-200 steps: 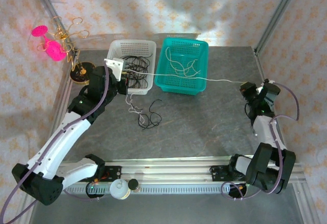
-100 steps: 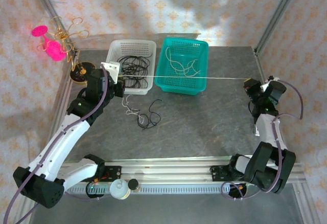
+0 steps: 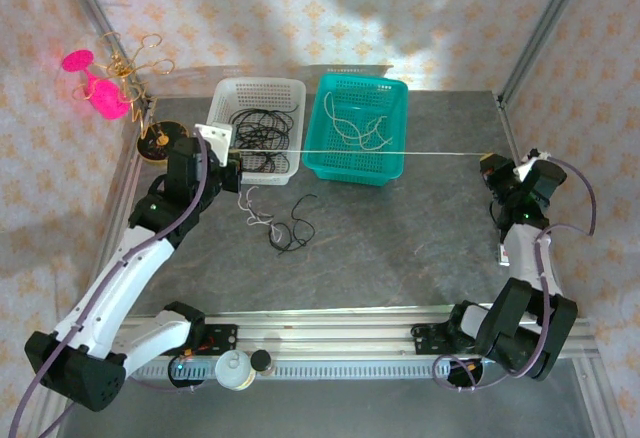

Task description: Untangle the cables

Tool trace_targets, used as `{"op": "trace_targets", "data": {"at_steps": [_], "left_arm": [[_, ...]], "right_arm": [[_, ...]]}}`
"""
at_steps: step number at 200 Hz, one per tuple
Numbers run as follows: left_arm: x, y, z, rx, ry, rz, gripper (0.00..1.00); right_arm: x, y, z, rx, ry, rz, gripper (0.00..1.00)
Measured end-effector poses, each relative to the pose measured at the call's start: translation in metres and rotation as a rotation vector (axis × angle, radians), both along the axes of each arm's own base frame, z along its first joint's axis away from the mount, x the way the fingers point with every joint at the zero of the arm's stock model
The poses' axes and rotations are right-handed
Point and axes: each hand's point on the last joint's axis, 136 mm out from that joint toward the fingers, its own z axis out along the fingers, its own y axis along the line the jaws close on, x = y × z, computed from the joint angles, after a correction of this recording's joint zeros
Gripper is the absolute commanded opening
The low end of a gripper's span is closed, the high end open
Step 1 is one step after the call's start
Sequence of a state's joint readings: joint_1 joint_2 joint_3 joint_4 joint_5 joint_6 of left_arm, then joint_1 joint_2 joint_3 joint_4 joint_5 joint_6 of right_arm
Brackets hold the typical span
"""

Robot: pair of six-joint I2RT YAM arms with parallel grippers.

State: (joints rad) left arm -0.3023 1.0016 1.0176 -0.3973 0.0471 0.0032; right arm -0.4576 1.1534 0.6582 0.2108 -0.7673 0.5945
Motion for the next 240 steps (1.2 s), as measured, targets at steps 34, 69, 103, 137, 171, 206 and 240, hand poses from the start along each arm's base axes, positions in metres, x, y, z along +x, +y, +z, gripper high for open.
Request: {"op": "trace_targets", "data": {"at_steps": [34,69,103,137,171,206,240], "left_arm": [[-0.004,0.002,0.001,0.005,-0.007,-0.005,0.00],[-0.005,0.003,0.001,0.014,-0.007,-0.012,0.00],[-0.010,0.003,0.006,0.005,-0.021,-0.022,0.00],[-0.012,-0.003,0.006,-0.018,-0.016,-0.059,0.00],[-0.012,-0.022,-0.001,-0.053,0.020,-0.125,0.00],[-0.016,-0.070,0.001,-0.120,0.049,-0.268,0.00],[-0.018,-0.104,0.001,-0.230,0.091,-0.376,0.00]], "right_arm": [[0.000,0.002,0.001,0.004,-0.002,0.011,0.00],[-0.001,0.003,0.003,0.010,-0.008,0.013,0.00],[-0.005,-0.002,0.007,0.026,-0.022,0.016,0.00],[-0.006,-0.004,0.010,0.046,-0.040,0.023,0.00],[0.002,0.005,0.001,-0.002,-0.016,0.015,0.00],[0.014,0.018,-0.029,-0.028,0.076,0.023,0.03],[0.022,0.007,-0.063,-0.031,0.202,-0.019,0.38]]}}
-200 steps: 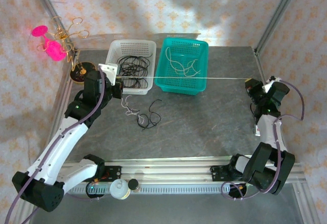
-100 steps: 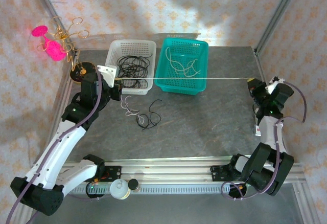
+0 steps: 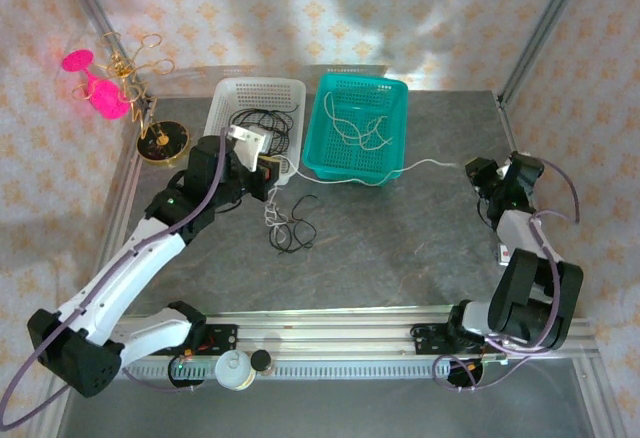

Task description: Untangle the cables

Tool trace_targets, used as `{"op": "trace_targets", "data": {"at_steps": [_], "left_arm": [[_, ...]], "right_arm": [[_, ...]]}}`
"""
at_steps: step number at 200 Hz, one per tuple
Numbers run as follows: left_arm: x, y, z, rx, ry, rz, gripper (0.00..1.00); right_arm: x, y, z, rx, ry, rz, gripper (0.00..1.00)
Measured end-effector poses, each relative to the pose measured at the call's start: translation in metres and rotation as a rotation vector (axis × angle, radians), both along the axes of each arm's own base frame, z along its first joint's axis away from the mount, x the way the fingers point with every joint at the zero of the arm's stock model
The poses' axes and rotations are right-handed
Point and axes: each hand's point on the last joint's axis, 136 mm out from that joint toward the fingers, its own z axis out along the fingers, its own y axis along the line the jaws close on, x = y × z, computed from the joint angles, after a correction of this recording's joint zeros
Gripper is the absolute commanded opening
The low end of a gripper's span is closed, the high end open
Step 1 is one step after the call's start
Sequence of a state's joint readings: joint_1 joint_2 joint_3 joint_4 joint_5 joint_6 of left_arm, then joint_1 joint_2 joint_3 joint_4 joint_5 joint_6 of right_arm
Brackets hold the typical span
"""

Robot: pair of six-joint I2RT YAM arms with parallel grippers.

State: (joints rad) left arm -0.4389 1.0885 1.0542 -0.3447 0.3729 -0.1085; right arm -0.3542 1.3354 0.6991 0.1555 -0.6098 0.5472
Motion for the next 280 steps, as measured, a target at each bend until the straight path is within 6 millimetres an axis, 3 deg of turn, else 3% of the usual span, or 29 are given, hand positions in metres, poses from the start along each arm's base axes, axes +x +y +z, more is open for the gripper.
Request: {"op": "trace_targets", "data": {"at_steps": [21,40,58,77,87,98,110,123,136,150,177,191,204,223,249,280], "left_arm": [[0.005,-0.009,-0.003,-0.032,0.043,-0.018,0.00],[0.012,-0.013,0.001,-0.045,0.055,-0.010,0.00],[0.013,-0.013,0.010,-0.069,0.050,-0.001,0.00],[0.015,-0.014,0.023,-0.094,0.033,0.005,0.00],[0.016,-0.015,0.030,-0.106,0.024,0.007,0.00],[0.017,-0.015,0.036,-0.114,0.016,0.009,0.00],[0.018,-0.016,0.040,-0.121,0.011,0.010,0.00],[0.020,-0.016,0.042,-0.123,0.010,0.011,0.00],[0.021,-0.017,0.041,-0.122,0.015,0.012,0.00],[0.022,-0.018,0.039,-0.124,0.024,0.013,0.00],[0.019,-0.024,0.038,-0.130,0.034,0.003,0.00],[0.018,-0.026,0.038,-0.133,0.038,-0.002,0.00],[0.017,-0.027,0.037,-0.133,0.041,-0.004,0.00],[0.016,-0.027,0.037,-0.131,0.043,-0.005,0.00],[0.016,-0.027,0.039,-0.130,0.041,-0.004,0.00],[0.016,-0.027,0.042,-0.133,0.036,-0.004,0.00]], "right_arm": [[0.003,-0.005,0.001,-0.023,0.015,-0.015,0.50],[0.001,-0.011,0.014,-0.063,-0.003,-0.036,0.52],[-0.005,-0.010,0.037,-0.092,-0.053,-0.040,0.44],[-0.014,0.006,0.082,-0.111,-0.184,0.012,0.29],[-0.022,0.027,0.114,-0.135,-0.286,0.085,0.24],[-0.035,0.060,0.144,-0.154,-0.397,0.183,0.25],[-0.060,0.112,0.171,-0.177,-0.534,0.351,0.31],[-0.096,0.169,0.181,-0.167,-0.659,0.552,0.42],[-0.134,0.216,0.175,-0.131,-0.745,0.729,0.46],[-0.165,0.254,0.158,-0.090,-0.791,0.874,0.49],[-0.201,0.319,0.110,-0.088,-0.771,1.088,0.53],[-0.211,0.351,0.094,-0.126,-0.764,1.186,0.52],[-0.207,0.376,0.084,-0.171,-0.758,1.237,0.51],[-0.185,0.404,0.080,-0.250,-0.800,1.236,0.51],[-0.154,0.426,0.079,-0.386,-0.879,1.191,0.54],[-0.131,0.448,0.070,-0.515,-0.939,1.199,0.58]]}}
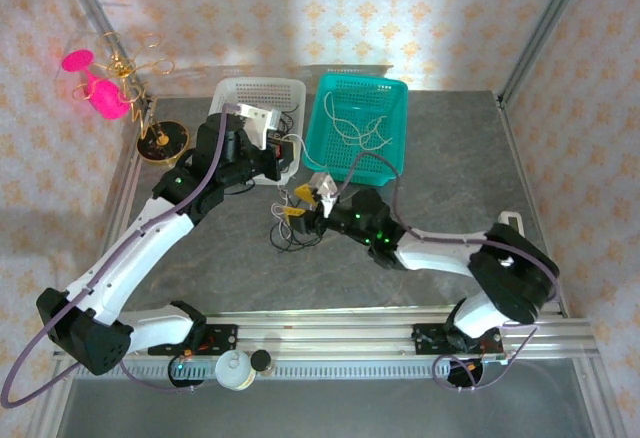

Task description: Untangle the cables

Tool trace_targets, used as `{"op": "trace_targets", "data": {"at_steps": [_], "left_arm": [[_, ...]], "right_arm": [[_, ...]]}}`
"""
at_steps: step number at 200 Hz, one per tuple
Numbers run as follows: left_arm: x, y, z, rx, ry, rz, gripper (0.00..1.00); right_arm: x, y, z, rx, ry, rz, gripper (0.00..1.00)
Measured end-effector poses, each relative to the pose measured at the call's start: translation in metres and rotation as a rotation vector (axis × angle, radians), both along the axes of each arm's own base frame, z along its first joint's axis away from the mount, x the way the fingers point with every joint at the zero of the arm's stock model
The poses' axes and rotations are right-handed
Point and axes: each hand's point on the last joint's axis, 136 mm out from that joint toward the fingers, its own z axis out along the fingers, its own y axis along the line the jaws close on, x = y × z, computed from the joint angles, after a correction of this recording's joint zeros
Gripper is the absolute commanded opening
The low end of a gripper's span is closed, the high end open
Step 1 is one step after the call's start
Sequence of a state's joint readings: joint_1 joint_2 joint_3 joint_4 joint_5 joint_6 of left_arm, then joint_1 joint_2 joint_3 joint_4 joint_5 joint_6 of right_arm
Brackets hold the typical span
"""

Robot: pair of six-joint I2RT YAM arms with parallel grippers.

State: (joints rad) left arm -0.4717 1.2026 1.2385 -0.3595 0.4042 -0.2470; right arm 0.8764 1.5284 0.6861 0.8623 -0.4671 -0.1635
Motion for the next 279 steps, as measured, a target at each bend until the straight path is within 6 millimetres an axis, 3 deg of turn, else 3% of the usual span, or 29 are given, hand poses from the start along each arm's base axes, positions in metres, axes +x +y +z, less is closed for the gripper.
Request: {"op": "trace_targets", "data": {"at_steps": [27,61,86,122,149,163,190,217,238,254,279], "left_arm": [[0.000,-0.001,0.001,-0.009,0.006,0.002,0.00],[-0.002,-0.003,0.002,-0.021,0.012,-0.001,0.00],[-0.002,-0.002,0.011,-0.031,-0.008,0.000,0.00],[-0.004,-0.001,0.042,-0.065,-0.077,0.003,0.00],[-0.004,0.000,0.059,-0.081,-0.114,0.009,0.00],[-0.003,0.002,0.066,-0.084,-0.133,0.018,0.00],[-0.003,0.005,0.084,-0.091,-0.173,0.029,0.00],[-0.005,0.008,0.108,-0.105,-0.225,0.038,0.00],[-0.005,0.008,0.112,-0.105,-0.238,0.036,0.00],[-0.004,0.008,0.109,-0.101,-0.233,0.036,0.00],[-0.002,0.007,0.107,-0.098,-0.228,0.036,0.00]], "right_arm": [[0.017,0.020,-0.010,-0.048,-0.061,0.005,0.53],[0.037,0.042,-0.028,-0.117,-0.109,0.006,0.28],[0.036,0.044,-0.048,-0.155,-0.077,0.023,0.16],[0.019,0.035,-0.079,-0.180,0.037,0.061,0.15],[0.004,0.017,-0.104,-0.207,0.144,0.054,0.23],[-0.002,0.007,-0.108,-0.208,0.181,0.033,0.20],[-0.008,-0.008,-0.101,-0.184,0.208,-0.005,0.17],[-0.012,-0.016,-0.095,-0.159,0.244,-0.025,0.40],[-0.017,-0.025,-0.089,-0.149,0.261,-0.041,0.46],[-0.021,-0.032,-0.073,-0.122,0.261,-0.047,0.48],[-0.026,-0.037,-0.029,-0.019,0.263,-0.048,0.49]]}}
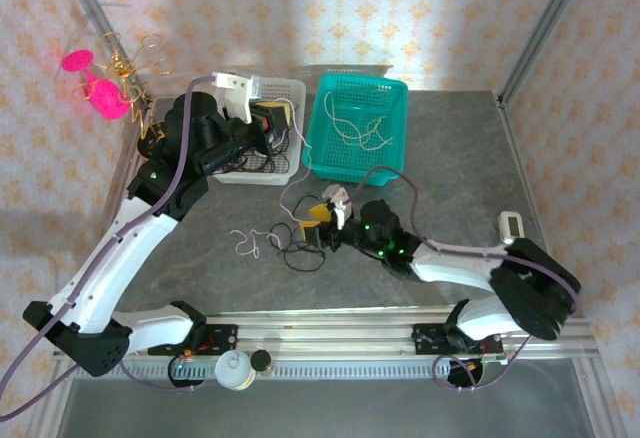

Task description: Untangle the cables

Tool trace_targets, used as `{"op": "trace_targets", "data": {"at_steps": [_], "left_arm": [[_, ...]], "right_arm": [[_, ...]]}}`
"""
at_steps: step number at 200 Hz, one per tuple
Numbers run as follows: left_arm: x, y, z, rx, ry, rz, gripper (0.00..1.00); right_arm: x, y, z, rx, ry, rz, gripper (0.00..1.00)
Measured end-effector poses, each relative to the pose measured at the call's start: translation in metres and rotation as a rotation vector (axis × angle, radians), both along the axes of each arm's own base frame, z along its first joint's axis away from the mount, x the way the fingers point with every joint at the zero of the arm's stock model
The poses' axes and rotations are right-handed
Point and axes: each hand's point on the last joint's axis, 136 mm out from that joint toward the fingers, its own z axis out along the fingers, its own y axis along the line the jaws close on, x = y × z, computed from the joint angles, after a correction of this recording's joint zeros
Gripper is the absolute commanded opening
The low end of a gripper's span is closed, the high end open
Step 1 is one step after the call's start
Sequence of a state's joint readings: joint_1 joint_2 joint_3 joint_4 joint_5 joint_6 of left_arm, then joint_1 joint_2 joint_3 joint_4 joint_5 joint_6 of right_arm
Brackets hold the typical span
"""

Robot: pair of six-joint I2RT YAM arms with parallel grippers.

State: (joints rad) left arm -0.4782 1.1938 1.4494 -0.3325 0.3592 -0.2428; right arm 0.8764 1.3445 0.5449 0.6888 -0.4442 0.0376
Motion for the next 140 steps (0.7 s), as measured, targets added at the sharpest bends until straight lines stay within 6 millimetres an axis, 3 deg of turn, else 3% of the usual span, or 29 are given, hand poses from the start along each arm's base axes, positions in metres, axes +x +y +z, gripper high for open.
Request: {"op": "trace_targets", "data": {"at_steps": [41,72,102,122,140], "left_arm": [[0.001,-0.001,-0.004,0.001,0.009,-0.001,0.00],[0.003,-0.002,-0.007,0.004,0.017,-0.003,0.00],[0.004,-0.003,-0.009,-0.002,0.025,-0.002,0.00],[0.005,-0.003,-0.011,-0.006,0.032,-0.001,0.00],[0.005,-0.004,-0.014,-0.005,0.038,0.000,0.00]], "right_arm": [[-0.001,0.007,0.069,0.231,0.129,0.004,0.46],[0.000,0.010,0.093,0.371,0.268,0.000,0.46],[0.006,0.025,0.122,0.494,0.385,-0.011,0.47],[0.019,0.032,0.140,0.582,0.448,-0.049,0.47],[0.035,0.035,0.144,0.642,0.499,-0.107,0.48]]}}
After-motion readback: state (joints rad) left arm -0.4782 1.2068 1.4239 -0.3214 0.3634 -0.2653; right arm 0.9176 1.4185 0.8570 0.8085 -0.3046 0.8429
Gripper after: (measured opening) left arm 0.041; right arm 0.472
